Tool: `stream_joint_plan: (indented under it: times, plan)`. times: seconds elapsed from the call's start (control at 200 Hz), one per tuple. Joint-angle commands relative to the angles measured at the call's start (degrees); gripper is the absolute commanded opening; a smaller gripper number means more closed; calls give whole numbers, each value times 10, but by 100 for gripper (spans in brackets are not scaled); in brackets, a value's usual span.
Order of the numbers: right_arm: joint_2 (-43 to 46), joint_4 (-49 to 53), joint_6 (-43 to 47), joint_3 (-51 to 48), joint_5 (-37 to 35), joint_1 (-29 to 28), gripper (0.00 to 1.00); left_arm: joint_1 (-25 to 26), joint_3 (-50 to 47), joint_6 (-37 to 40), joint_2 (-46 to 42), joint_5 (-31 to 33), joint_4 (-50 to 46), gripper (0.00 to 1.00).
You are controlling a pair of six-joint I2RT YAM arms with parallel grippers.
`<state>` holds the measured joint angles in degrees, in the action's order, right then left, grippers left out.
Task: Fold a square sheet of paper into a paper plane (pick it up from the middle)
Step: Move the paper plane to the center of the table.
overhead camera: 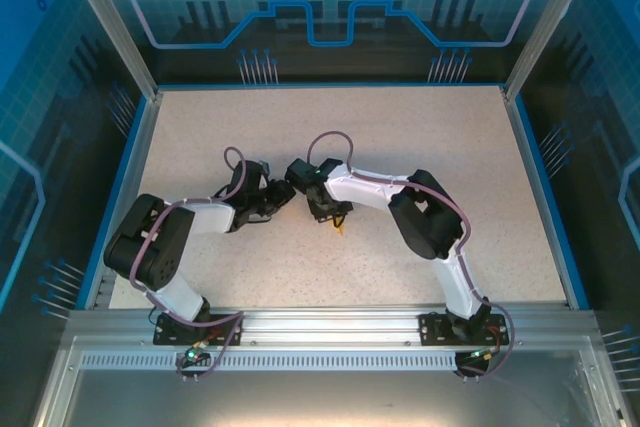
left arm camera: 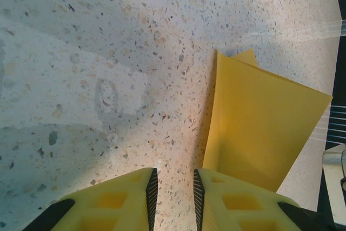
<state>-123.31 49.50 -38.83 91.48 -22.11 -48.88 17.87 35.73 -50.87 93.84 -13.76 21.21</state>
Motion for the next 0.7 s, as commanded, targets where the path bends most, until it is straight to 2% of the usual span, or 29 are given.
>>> stream_joint_plan:
  times: [0.0, 0.325, 0.56, 0.695]
  plan:
    - [-10, -4, -12, -18, 10, -6, 22, -6, -12, 13, -13, 8, -14, 28]
    - [34, -147, -2, -139, 170, 43, 21, -6, -9, 16, -14, 4, -21, 28]
    - [56, -225, 4, -200, 236, 68, 24, -6, -9, 16, -13, 4, -22, 29]
    - [54, -226, 3, -213, 230, 77, 23, -5, -8, 16, -14, 4, -24, 29]
